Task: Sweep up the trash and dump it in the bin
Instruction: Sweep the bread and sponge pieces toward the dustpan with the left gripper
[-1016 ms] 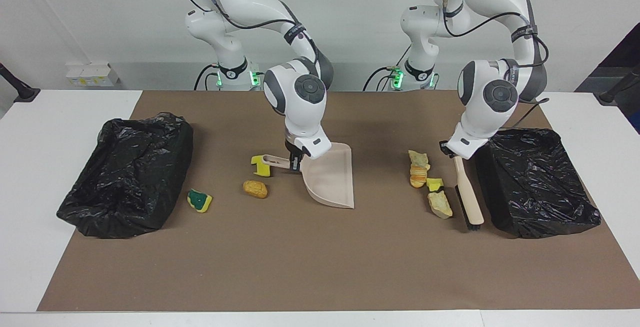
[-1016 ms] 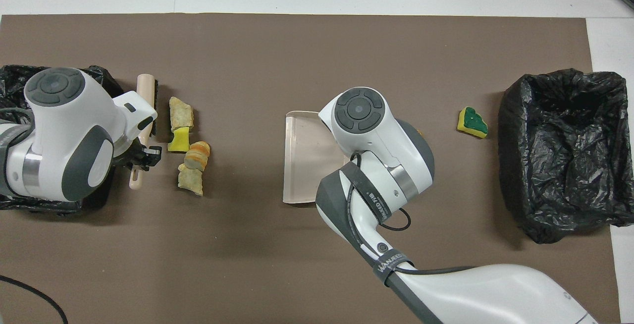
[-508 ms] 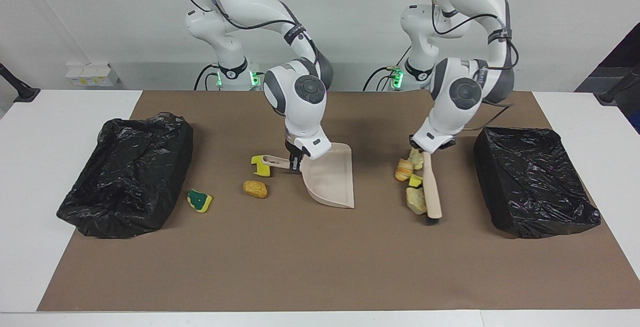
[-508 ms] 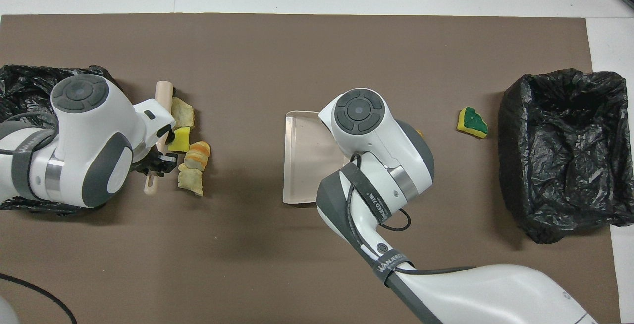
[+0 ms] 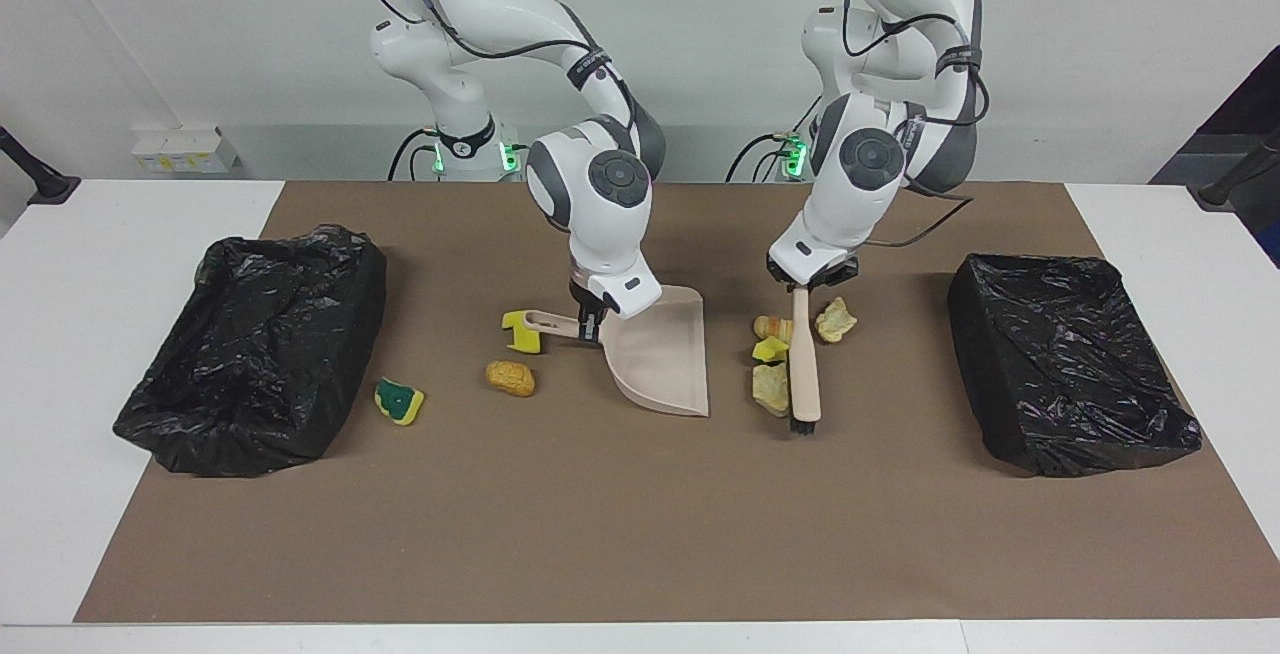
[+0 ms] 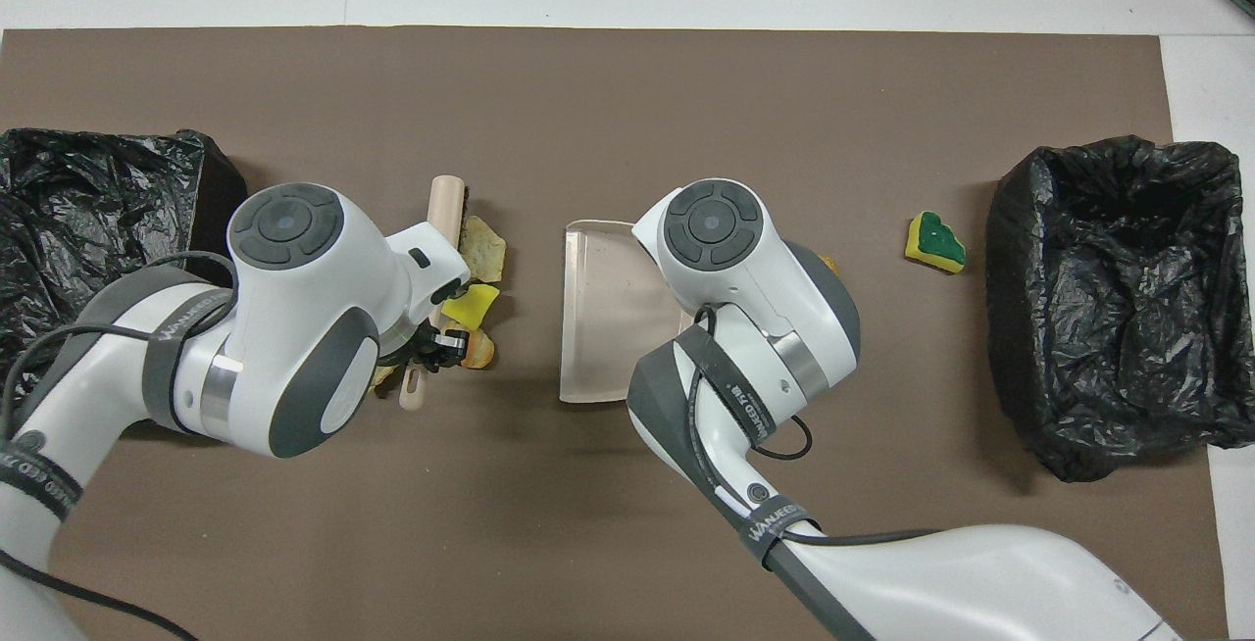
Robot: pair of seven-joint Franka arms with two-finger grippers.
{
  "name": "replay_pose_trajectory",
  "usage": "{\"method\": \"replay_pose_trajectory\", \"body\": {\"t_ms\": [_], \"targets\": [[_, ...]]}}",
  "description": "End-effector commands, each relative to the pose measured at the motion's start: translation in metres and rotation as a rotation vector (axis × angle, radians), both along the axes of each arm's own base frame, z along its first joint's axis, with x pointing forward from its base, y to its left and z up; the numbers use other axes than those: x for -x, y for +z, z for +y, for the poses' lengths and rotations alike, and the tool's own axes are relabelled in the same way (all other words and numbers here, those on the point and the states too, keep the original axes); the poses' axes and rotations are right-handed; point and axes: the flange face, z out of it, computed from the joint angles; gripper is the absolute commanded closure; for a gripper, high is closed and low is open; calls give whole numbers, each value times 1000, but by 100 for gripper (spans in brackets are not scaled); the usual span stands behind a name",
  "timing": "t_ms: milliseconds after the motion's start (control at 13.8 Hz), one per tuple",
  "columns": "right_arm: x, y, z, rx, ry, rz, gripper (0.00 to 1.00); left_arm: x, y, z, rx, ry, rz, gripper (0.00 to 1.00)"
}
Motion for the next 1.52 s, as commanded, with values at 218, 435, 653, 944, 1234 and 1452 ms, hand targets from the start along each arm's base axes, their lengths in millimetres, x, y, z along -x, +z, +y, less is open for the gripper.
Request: {"method": "replay_pose_trajectory", "body": {"t_ms": [218, 435, 653, 944, 1234, 1452], "targets": [[9, -6, -1, 10, -14, -22, 100, 26, 56, 44, -60, 318, 15, 100], [14, -10, -1, 2, -18, -35, 100, 60, 38, 52, -101, 458, 29, 100], [15, -11, -1, 3, -19, -34, 100, 92, -1, 42, -159, 539, 60, 100], [15, -11, -1, 3, -19, -34, 100, 113, -36, 15, -176, 594, 39, 100], [15, -11, -1, 3, -19, -34, 100, 86, -62, -19, -84, 572, -13, 100], [14, -11, -1, -1, -21, -37, 100, 87, -61, -53, -19, 466, -30, 100]]}}
